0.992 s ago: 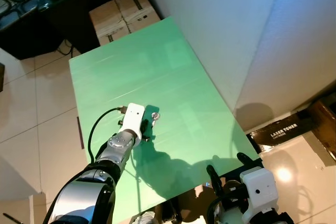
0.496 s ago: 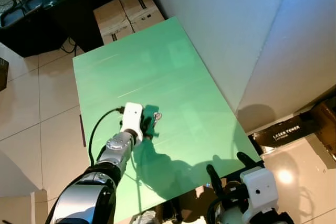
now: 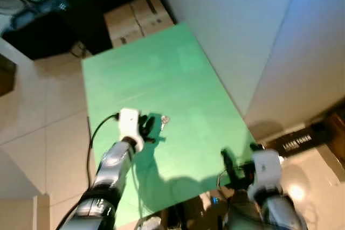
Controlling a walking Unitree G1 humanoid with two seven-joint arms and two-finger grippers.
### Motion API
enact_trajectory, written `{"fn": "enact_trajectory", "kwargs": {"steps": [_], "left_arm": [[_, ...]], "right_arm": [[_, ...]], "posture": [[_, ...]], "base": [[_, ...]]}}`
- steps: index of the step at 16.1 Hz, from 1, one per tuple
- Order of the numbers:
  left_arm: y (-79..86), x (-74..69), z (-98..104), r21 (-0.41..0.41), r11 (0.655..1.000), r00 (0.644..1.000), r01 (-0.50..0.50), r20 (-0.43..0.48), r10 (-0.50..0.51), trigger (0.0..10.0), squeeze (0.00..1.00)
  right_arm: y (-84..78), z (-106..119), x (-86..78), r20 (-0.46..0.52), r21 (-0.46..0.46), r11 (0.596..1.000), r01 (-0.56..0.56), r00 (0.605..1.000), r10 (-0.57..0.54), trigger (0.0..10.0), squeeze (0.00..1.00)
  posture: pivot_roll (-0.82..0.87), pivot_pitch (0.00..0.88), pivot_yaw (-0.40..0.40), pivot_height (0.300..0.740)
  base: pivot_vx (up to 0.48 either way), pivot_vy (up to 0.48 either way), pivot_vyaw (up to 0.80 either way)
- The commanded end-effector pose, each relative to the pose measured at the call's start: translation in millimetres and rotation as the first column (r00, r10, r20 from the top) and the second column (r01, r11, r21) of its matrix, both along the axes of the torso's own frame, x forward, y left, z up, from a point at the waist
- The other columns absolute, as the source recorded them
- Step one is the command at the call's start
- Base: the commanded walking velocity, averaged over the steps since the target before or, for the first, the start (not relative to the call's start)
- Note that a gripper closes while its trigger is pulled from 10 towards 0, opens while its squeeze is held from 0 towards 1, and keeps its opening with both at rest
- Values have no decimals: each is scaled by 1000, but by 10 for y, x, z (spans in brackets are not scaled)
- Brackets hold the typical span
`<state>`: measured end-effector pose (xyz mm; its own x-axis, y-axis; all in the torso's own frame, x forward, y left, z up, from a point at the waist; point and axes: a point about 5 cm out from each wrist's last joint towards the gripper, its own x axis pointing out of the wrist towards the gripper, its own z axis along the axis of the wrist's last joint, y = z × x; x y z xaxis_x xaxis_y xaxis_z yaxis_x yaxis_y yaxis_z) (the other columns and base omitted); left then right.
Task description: Hang keys on a hook
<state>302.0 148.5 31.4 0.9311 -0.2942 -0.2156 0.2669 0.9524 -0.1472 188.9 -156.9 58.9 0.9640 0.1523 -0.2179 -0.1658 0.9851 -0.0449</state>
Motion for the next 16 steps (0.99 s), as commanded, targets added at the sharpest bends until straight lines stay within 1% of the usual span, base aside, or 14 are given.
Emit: {"fn": "enact_trajectory", "kwargs": {"steps": [1,2,3,4,5,6,7,8,10,11,12,16], "left_arm": [[260,-88,-18,14,998,998,-56,-7,56,10000,0],[457,-230,-4,10,995,995,-99,9,99,10000,0],[555,-325,0,-6,991,991,-132,14,132,10000,0],[664,-510,-10,-26,982,982,-186,17,186,10000,0],[651,-732,-43,-58,974,975,-220,2,220,10000,0],[605,-792,-60,-71,972,975,-224,-14,224,10000,0],[428,-783,-85,-65,980,983,-186,-24,185,10000,0],[348,-732,-64,-58,985,987,-162,-16,161,10000,0],[349,-713,-40,-57,987,988,-150,-40,148,10000,0],[310,-693,-32,-42,992,992,-118,-59,115,10000,0],[277,-681,-19,-44,994,993,-100,-68,97,10000,0],[264,-645,-9,-10,998,995,-65,-83,64,10000,0]], "right_arm": [[-10,-50,-24,-15,27,1000,15,1000,-14,10000,0],[-53,0,2,12,31,999,26,1000,-26,10000,0],[-81,29,2,30,42,998,39,999,-40,10000,0],[-118,57,-4,54,59,996,63,996,-66,10000,0],[-128,53,2,64,75,994,81,994,-86,10000,0],[-120,43,15,67,70,994,78,994,-82,10000,0],[-89,18,64,72,59,996,63,995,-68,10000,0],[-61,27,104,79,55,997,49,995,-53,10000,0],[-57,33,126,85,56,997,45,995,-50,10000,0],[-64,19,145,89,54,997,51,994,-56,10000,0],[-65,14,150,92,54,997,55,994,-60,10000,0],[-72,-27,128,88,53,996,70,993,-74,10000,0]], "posture": [[-262,102,227,740],[-250,87,216,740],[-245,81,212,740],[-240,69,205,740],[-242,67,201,740],[-238,63,201,740],[-234,56,195,740],[-238,52,198,740],[-246,48,208,740],[-254,46,219,740],[-256,46,221,740],[-265,44,240,740]], "base": [[0,0,0],[0,0,0],[0,0,0],[0,0,0],[0,0,0],[0,0,0],[0,0,0],[0,0,0],[0,0,0],[0,0,0],[0,0,0],[0,0,0]]}}
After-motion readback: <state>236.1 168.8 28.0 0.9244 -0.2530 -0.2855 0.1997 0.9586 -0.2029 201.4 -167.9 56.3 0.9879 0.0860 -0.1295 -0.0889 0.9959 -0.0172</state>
